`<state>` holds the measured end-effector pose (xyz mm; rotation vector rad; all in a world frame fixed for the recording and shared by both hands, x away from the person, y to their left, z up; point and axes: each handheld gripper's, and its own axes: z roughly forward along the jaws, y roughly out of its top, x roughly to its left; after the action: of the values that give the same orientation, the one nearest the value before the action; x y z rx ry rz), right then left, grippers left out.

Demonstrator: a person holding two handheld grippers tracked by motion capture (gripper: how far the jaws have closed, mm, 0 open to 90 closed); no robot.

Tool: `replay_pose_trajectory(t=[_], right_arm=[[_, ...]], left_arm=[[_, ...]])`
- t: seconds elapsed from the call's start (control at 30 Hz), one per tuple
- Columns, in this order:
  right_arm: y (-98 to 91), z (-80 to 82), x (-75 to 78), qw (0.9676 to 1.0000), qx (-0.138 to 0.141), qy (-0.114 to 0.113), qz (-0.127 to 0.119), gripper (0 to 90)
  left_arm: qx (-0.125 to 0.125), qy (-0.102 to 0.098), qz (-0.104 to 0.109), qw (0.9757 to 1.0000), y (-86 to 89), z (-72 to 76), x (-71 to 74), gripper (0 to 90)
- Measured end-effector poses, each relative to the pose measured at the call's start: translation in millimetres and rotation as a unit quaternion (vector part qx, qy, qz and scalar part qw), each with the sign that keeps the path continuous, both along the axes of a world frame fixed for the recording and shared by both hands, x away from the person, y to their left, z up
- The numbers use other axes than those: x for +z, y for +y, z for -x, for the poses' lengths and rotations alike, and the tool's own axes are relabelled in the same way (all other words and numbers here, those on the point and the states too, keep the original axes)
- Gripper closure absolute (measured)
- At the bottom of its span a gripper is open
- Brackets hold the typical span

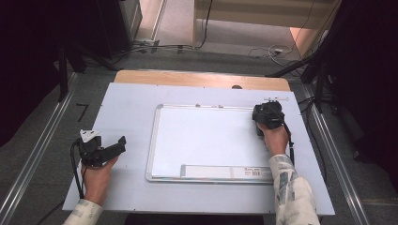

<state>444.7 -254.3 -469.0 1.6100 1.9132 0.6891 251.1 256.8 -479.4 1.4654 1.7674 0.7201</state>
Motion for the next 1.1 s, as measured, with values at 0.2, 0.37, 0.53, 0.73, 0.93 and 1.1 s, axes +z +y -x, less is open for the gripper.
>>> replay_pose_trajectory(t=[0.2, 0.37, 0.53, 0.73, 0.93, 1.1], right_arm=[[0.1, -3.8, -10.2, 0.9998, 0.002, 0.021, -0.002, 35.7], [-1.1, -3.7, -10.4, 0.9997, -0.007, 0.017, -0.013, 35.5], [-1.4, -3.7, -10.5, 0.9998, -0.002, 0.017, -0.011, 35.6], [-2.5, -4.0, -10.6, 0.9998, 0.001, 0.018, -0.013, 35.2], [-3.7, -3.7, -10.9, 0.9995, 0.001, 0.024, -0.019, 30.9], [-5.6, -2.0, -10.2, 0.9992, 0.004, 0.023, -0.032, 26.0]], left_arm=[[0.001, 0.0, 0.0, 1.0, 0.1, 0.2, 0.1, 10.0], [0.001, 0.0, 0.0, 1.0, 0.2, 0.4, 0.2, 10.0], [0.002, -0.002, 0.0, 1.0, 0.1, 0.5, 0.3, 10.0], [0.003, -0.002, 0.001, 1.0, 0.3, 0.4, 0.2, 10.0], [0.002, -0.001, -0.001, 1.0, 0.3, 0.4, 0.3, 10.0], [0.002, -0.002, 0.0, 1.0, 0.1, 0.5, 0.4, 10.0]])
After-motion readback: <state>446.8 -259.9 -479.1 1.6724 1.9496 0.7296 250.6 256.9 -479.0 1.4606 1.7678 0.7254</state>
